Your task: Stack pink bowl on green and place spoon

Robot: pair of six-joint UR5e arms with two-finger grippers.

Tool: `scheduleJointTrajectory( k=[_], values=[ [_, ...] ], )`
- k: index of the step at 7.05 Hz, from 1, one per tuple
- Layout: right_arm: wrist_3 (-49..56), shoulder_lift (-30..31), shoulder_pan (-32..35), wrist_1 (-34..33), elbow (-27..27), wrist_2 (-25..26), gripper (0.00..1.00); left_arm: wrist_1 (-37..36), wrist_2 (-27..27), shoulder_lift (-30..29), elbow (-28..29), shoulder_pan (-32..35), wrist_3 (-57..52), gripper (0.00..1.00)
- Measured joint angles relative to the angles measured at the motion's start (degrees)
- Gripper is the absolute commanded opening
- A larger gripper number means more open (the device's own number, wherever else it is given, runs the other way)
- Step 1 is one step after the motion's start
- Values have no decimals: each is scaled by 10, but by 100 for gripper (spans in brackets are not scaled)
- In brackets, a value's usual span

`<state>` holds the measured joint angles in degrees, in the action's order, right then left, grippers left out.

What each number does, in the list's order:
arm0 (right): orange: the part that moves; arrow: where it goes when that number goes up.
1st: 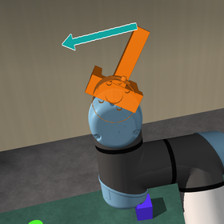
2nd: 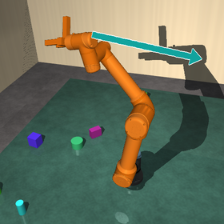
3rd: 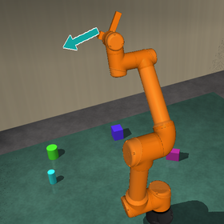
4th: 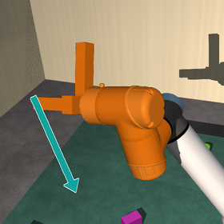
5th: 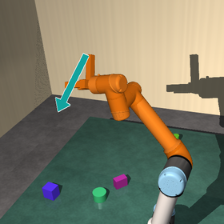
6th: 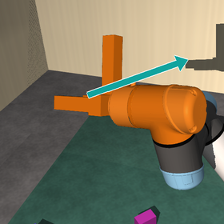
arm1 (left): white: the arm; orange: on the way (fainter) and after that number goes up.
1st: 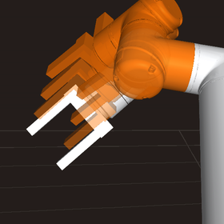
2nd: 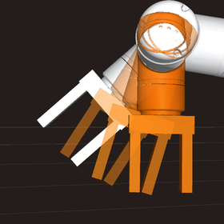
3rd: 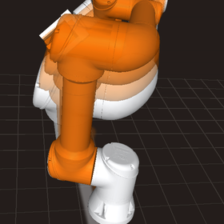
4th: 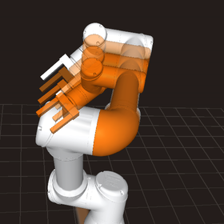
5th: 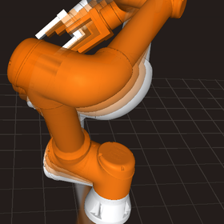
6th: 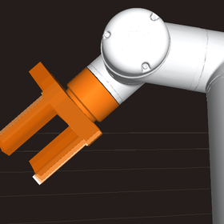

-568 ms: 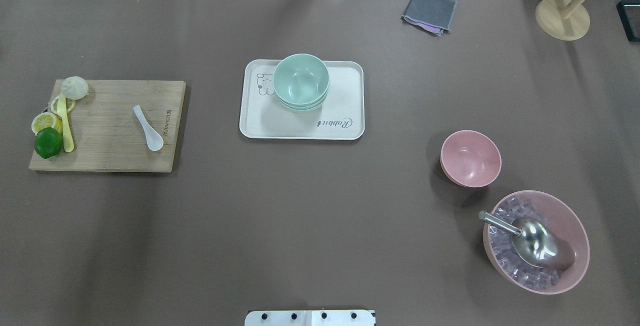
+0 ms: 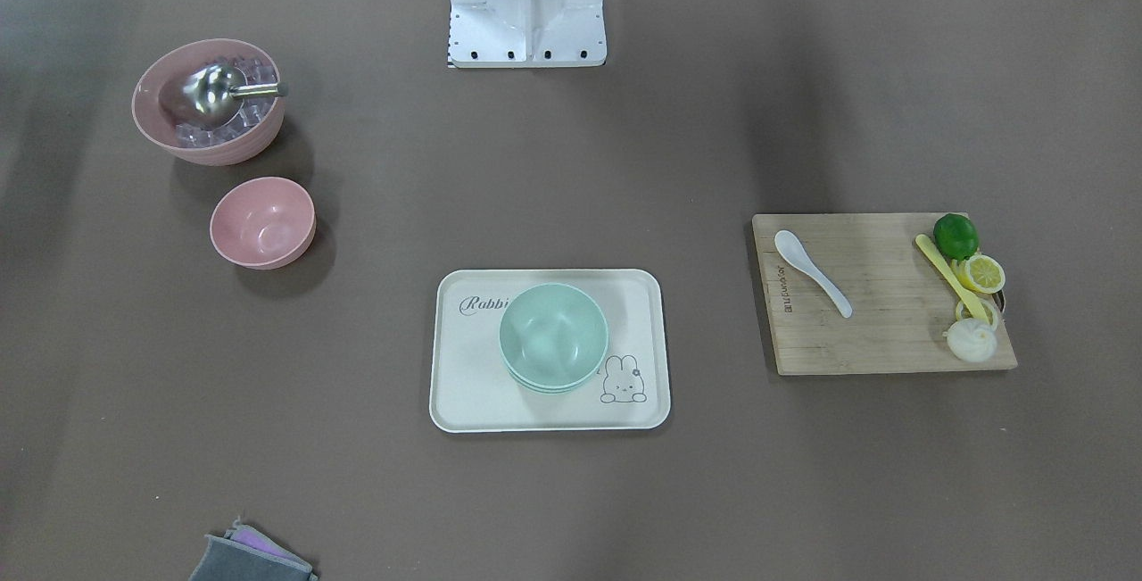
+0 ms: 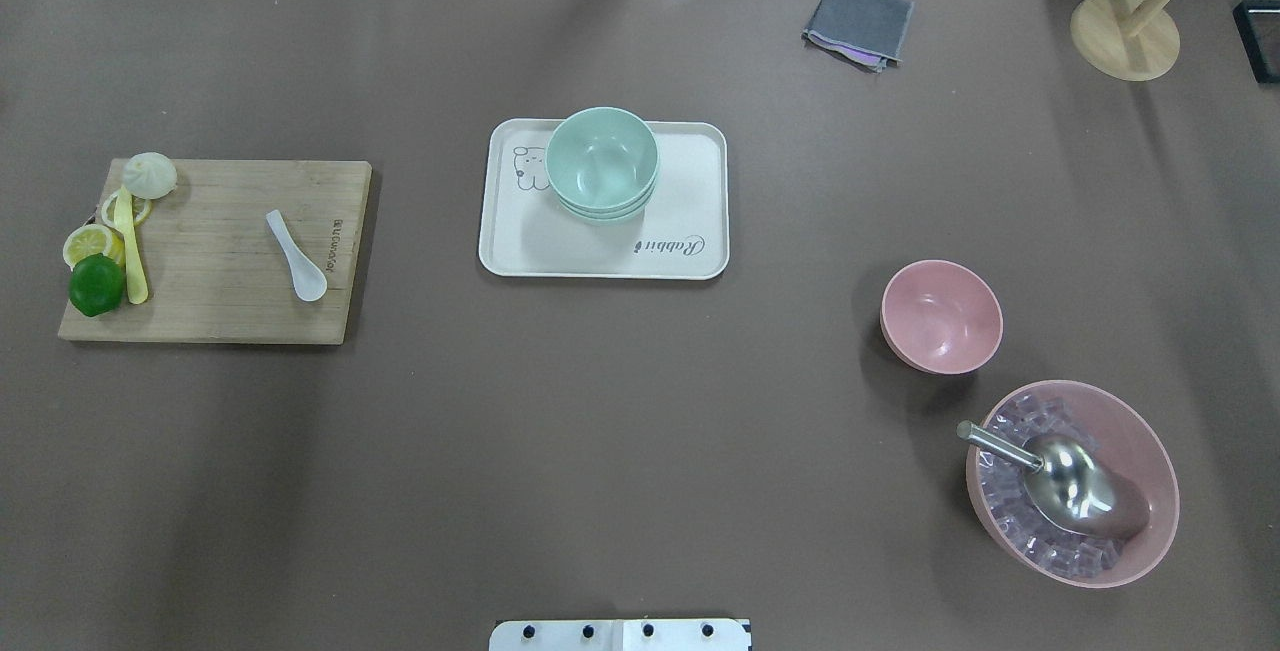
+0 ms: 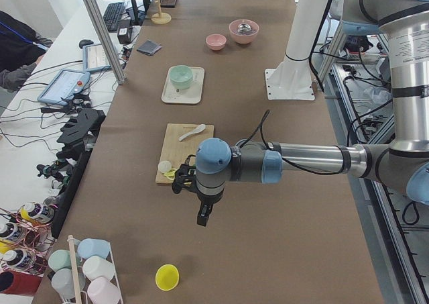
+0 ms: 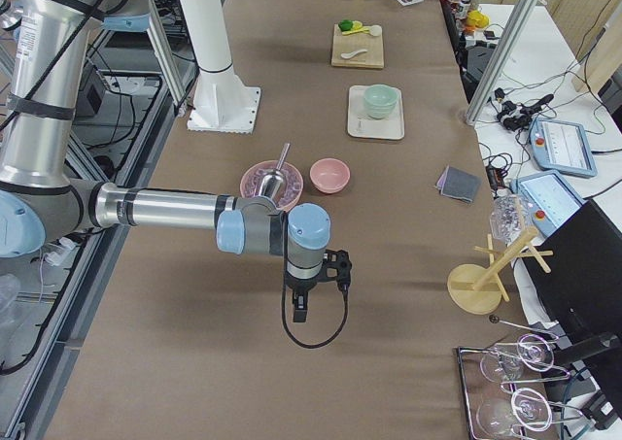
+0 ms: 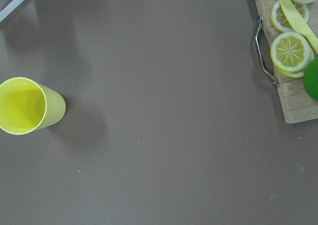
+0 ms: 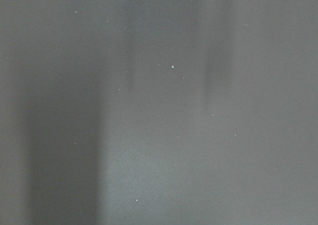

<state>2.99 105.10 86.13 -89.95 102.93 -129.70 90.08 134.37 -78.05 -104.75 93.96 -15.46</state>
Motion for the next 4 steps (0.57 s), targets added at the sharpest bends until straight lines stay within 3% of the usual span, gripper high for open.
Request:
scheduleJointTrajectory(
  k=[2,4],
  values=[
    [-1,-11,0,1,9,0,100,22,0,-2,-9,0,0,98],
    [-2,-36,0,1,34,-2,100,88,0,-3,-9,0,2,98]
  ],
)
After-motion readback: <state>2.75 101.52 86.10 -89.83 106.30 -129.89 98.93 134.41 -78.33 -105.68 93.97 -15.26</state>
